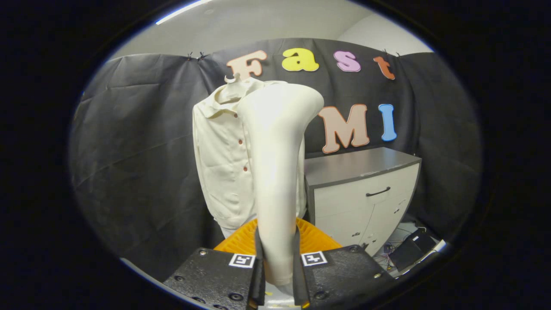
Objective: Iron the clothes twice with a garment steamer, once on the left side and once on the right side.
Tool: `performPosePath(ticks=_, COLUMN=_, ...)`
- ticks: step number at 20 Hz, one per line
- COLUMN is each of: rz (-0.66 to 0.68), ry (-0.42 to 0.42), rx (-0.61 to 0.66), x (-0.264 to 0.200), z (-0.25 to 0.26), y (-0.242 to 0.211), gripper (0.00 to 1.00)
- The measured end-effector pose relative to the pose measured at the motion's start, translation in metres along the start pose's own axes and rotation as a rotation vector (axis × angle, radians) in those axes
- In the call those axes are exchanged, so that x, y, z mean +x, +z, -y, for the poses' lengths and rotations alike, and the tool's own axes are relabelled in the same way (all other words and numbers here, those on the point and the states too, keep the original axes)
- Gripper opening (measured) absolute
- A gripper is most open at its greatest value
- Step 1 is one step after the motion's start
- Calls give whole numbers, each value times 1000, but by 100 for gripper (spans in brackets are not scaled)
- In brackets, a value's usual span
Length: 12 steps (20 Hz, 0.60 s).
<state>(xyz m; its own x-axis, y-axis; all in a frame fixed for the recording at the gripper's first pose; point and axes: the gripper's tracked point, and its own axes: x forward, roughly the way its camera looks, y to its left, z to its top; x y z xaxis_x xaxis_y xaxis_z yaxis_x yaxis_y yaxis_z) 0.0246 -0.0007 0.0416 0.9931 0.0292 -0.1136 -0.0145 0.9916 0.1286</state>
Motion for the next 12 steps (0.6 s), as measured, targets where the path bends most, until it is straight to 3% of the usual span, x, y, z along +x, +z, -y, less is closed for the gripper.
performPosePath(ticks=12, rz=19, ry=-55, rx=34, x=-30, z=26, y=4, gripper=25)
